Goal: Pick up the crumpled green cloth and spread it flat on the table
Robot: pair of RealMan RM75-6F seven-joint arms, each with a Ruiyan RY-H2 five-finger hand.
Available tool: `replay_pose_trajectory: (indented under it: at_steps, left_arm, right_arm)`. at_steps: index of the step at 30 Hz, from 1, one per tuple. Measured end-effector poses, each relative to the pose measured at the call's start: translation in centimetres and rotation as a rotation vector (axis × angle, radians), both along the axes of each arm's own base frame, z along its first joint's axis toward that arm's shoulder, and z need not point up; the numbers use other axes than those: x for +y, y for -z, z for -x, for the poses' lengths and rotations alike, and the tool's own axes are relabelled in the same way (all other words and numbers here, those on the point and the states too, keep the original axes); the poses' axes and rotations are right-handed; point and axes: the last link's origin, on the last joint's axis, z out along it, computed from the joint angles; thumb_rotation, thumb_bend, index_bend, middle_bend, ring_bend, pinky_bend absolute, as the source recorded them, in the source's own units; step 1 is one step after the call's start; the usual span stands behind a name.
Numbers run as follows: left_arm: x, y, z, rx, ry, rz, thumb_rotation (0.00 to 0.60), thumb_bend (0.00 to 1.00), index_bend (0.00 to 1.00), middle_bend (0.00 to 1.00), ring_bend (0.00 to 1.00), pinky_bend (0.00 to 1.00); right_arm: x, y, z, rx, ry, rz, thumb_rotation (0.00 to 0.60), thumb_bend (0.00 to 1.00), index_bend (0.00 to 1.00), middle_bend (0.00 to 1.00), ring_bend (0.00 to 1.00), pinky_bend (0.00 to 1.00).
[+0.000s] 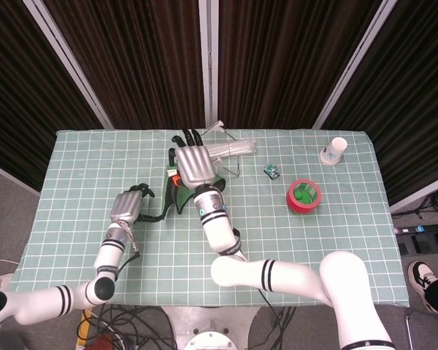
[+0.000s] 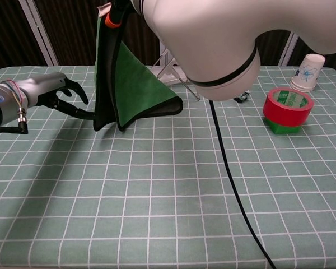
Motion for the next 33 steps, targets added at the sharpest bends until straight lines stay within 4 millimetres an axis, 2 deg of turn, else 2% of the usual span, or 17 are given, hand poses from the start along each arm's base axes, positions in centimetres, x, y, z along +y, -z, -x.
replay_pose_trajectory:
  at_steps: [5, 13, 25, 28, 30, 33]
  left_arm:
    - [-0.2, 0.2, -0.5, -0.047, -0.018, 0.031, 0.359, 0.01, 0.32, 0.17, 0.13, 0.25]
    - [0.0, 0.5, -1.6, -0.059, -0.015, 0.023, 0.355, 0.01, 0.32, 0.17, 0.13, 0.25]
    - [-0.2, 1.1, -2.3, -0.017, 0.005, 0.02, 0.352, 0.01, 0.32, 0.17, 0.13, 0.25]
    - [0.0, 1.2, -2.0, 0.003, -0.004, 0.014, 0.392, 0.01, 0.32, 0.17, 0.13, 0.25]
    - [0.2, 1.4, -1.8, 0.01, -0.013, 0.011, 0.464, 0.03, 0.32, 0.17, 0.13, 0.25]
    - [0.3, 1.6, -1.5, 0.017, -0.03, -0.001, 0.524, 0.05, 0.34, 0.17, 0.13, 0.25]
  right_arm:
    - [0.0, 0.2, 0.1, 0.007, 0.001, -0.005, 0.6, 0.57, 0.7, 0.19, 0.0, 0.0]
    - [0.2, 0.7, -0.9, -0.002, -0.001, -0.011, 0.6, 0.57, 0.7, 0.19, 0.0, 0.0]
    - [0.0, 1.1, -1.2, -0.02, 0.017, -0.025, 0.6, 0.57, 0.7, 0.19, 0.0, 0.0]
    - [0.2, 0.9, -1.1, -0.027, 0.012, -0.03, 0.6, 0.58, 0.7, 0.19, 0.0, 0.0]
    - [0.2, 0.6, -1.0, -0.028, 0.006, -0.028, 0.6, 0.58, 0.7, 0.19, 0.0, 0.0]
    - [0.3, 0.2, -0.8, -0.029, 0.002, -0.025, 0.6, 0.58, 0.7, 0.19, 0.0, 0.0]
